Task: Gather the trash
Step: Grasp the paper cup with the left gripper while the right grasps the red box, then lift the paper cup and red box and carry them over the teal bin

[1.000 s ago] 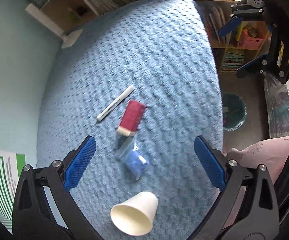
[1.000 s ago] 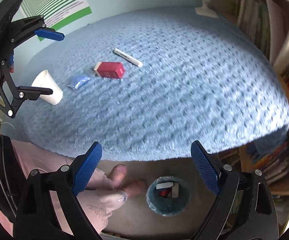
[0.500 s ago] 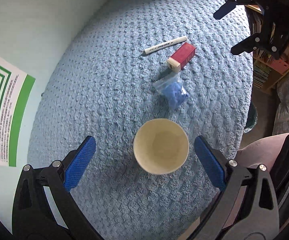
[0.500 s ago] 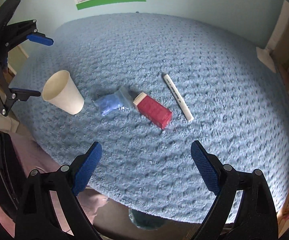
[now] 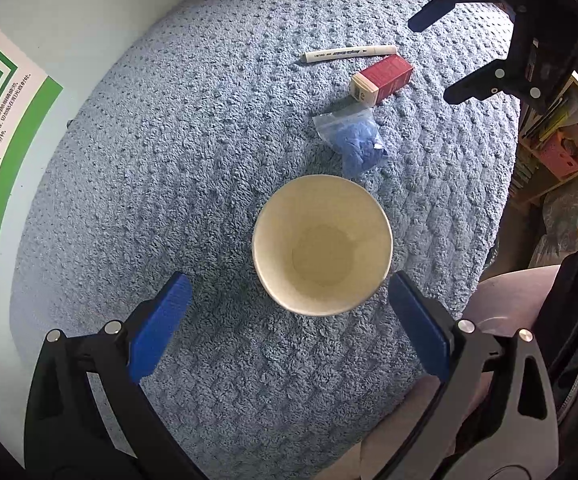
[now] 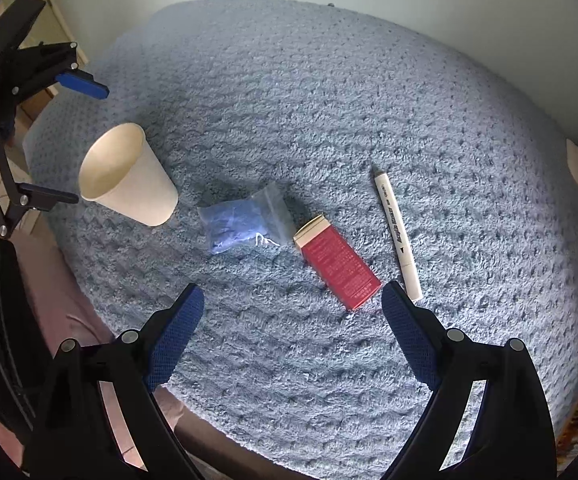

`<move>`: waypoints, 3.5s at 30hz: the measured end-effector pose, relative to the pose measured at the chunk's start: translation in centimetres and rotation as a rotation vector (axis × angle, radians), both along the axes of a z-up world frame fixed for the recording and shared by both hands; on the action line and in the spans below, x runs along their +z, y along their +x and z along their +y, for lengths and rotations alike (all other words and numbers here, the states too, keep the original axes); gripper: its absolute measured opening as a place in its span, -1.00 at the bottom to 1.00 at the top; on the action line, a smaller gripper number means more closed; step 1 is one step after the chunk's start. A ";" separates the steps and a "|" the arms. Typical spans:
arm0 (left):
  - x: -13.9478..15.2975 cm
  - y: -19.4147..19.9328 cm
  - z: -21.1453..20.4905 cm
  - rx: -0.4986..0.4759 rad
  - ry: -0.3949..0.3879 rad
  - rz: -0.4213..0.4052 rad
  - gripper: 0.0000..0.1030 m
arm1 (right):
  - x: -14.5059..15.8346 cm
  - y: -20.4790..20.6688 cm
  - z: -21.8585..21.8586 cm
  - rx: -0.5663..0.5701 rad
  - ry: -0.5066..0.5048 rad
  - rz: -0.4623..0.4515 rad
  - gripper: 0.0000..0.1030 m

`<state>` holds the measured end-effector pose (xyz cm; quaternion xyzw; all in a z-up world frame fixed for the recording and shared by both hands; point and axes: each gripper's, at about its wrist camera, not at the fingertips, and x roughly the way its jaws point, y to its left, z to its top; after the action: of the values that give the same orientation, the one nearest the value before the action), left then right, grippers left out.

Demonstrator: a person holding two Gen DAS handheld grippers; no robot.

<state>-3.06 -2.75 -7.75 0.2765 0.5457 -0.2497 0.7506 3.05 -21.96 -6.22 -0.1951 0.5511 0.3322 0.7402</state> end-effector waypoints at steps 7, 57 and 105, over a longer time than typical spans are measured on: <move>-1.5 0.5 -0.6 0.004 0.006 0.045 0.87 | -1.1 1.1 0.6 0.062 -0.011 0.024 0.74; 0.3 1.0 -4.6 -0.119 -0.075 0.033 0.07 | -0.6 -0.6 -4.3 -0.068 0.001 -0.010 -0.32; -5.2 -19.2 -31.3 -1.096 0.024 0.188 0.06 | -4.8 -34.3 -22.2 -1.097 0.135 0.051 -0.32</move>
<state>-22.26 -34.07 -12.94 0.5049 0.3894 -0.6208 0.4560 -31.22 -44.12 -11.04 0.1765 0.5674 -0.0629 0.8018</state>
